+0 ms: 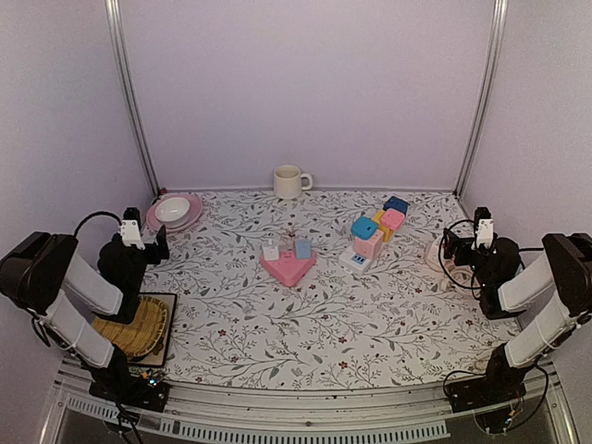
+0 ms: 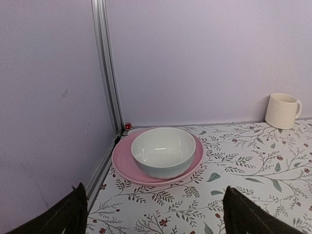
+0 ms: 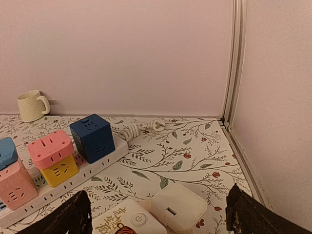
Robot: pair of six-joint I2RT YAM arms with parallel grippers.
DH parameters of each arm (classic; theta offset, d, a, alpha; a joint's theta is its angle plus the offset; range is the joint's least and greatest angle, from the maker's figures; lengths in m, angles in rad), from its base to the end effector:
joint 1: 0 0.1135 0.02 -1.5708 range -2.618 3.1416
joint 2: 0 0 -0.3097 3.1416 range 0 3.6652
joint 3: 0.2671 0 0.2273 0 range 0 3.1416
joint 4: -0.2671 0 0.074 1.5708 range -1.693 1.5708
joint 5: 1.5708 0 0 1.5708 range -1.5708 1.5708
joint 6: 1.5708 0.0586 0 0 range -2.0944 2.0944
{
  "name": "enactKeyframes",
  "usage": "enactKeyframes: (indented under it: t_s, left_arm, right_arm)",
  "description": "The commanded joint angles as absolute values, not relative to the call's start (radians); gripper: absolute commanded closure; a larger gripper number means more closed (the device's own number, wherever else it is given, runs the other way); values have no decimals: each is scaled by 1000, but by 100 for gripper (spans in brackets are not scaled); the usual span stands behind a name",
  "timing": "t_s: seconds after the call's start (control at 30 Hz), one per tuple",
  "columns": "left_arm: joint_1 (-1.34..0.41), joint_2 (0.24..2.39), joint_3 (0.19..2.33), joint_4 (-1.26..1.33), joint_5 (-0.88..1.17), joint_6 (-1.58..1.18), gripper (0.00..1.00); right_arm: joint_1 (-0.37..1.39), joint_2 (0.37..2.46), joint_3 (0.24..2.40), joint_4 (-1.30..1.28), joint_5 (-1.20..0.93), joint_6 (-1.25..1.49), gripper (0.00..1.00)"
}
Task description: Pull the plug off the socket
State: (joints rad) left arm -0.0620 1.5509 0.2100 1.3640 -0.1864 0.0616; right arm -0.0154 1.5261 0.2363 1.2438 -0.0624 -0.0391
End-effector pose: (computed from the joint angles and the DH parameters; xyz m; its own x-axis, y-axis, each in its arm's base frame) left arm 0.2539 -0.0049 0.2264 0.0154 0.0597 -0.9981 -0.1252 0.9905 0.0573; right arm 0.2570 -0.0003 0.2228 -0.0441 -0.0383 -0.9983 -0.0487 0.9982 -0.0362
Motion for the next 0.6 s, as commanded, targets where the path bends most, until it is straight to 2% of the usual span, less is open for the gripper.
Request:
enactKeyframes:
  t_s: [0.0, 0.43, 0.57]
  left_arm:
    - [-75, 1559, 197, 1412, -174, 81, 3]
    - [-77, 1534, 192, 1409, -180, 90, 3]
    - [-115, 1349, 249, 1145, -220, 108, 3]
  right_arm:
    - [-19, 1533, 245, 1278, -71, -41, 1]
    - [-18, 1527, 247, 1276, -43, -40, 1]
    - [-18, 1405, 339, 991, 37, -7, 1]
